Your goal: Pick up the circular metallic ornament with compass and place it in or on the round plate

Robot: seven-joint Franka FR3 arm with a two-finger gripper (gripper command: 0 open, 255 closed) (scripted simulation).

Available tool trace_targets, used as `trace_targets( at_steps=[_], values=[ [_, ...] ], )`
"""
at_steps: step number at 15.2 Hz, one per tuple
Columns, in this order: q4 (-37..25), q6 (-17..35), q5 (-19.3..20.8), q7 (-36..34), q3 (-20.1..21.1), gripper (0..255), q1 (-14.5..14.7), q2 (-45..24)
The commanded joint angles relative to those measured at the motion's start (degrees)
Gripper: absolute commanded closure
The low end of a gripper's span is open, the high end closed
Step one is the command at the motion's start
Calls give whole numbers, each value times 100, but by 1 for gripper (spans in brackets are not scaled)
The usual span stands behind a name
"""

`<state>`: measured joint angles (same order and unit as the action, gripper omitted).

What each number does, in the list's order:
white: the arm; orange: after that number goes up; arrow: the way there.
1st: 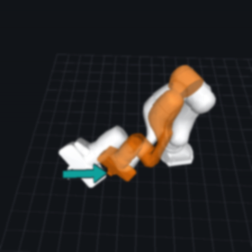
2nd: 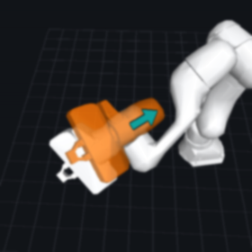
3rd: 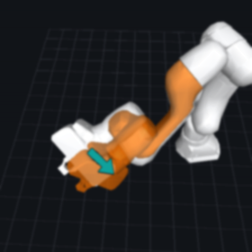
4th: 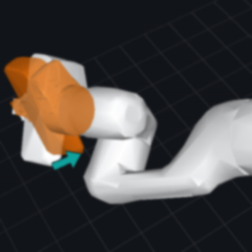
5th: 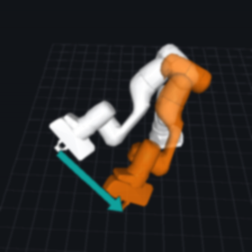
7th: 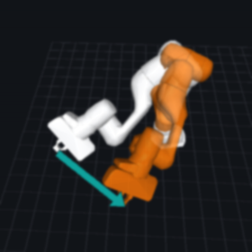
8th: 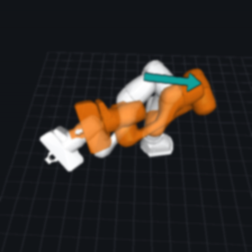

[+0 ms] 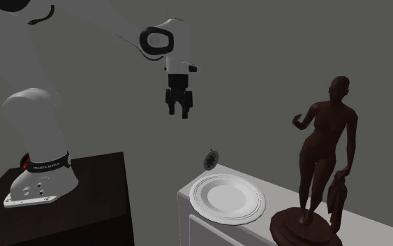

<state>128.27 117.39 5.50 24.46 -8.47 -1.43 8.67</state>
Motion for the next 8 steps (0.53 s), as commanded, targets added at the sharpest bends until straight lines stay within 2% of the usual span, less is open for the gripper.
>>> trace_targets(
  at_steps=[1,8],
  values=[
    [-176,236,-79,194,-82,0,-30,-412],
    [-1109,799,-497,821,-179,0,-180,-1961]
  ],
)
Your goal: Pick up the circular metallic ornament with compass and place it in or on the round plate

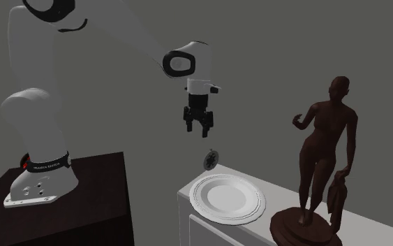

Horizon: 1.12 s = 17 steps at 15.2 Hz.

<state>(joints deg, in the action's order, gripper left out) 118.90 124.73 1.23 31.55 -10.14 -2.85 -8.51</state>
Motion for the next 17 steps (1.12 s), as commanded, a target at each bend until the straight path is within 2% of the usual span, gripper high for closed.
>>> trace_targets(
  at_steps=[1,5,13,17],
  values=[
    [-336,115,-134,197,-7,0,-71,-468],
    [-1078,239,-375,509,44,0,-220,-1377],
    [-940,718,-455,563,66,0,-245,-1723],
    [-941,718,-457,565,63,0,-242,-1724]
  ],
)
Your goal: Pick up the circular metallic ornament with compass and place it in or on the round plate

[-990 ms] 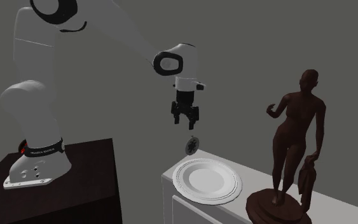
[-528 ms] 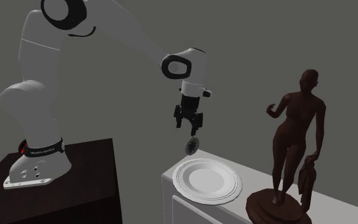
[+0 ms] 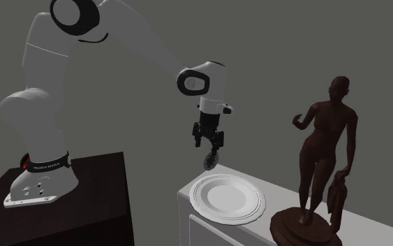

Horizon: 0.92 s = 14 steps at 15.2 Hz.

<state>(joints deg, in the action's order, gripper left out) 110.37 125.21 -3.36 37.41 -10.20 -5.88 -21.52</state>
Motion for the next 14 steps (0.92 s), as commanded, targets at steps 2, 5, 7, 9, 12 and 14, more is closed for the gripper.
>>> trace_targets(
  at_steps=[2,5,7,9,12,14],
  values=[
    [-87,670,0,-19,64,0,66,-423],
    [-194,639,-16,-2,64,255,53,-501],
    [36,638,22,-146,92,255,163,-261],
    [126,651,31,-139,83,255,161,-182],
    [111,640,30,-144,82,255,161,-188],
    [-87,670,-5,-15,55,255,74,-424]
  ],
)
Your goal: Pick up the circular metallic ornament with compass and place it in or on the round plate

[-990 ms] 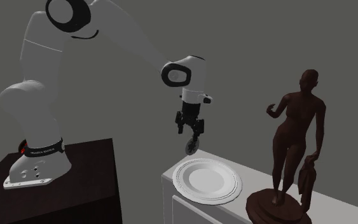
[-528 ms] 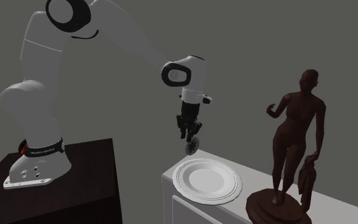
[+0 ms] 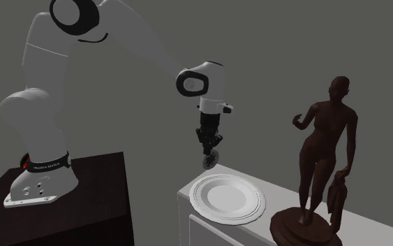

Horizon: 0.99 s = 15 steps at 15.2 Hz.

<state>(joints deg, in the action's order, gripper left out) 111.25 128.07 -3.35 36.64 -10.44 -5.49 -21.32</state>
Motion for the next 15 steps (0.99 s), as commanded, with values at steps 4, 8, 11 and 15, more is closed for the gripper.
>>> trace_targets(
  at_steps=[4,8,11,15],
  values=[
    [-220,143,28,44,47,255,61,-248],
    [-286,-104,58,31,8,255,94,-66],
    [-348,-293,79,21,-21,255,119,62],
    [-449,-550,108,9,-53,255,145,220]
  ],
)
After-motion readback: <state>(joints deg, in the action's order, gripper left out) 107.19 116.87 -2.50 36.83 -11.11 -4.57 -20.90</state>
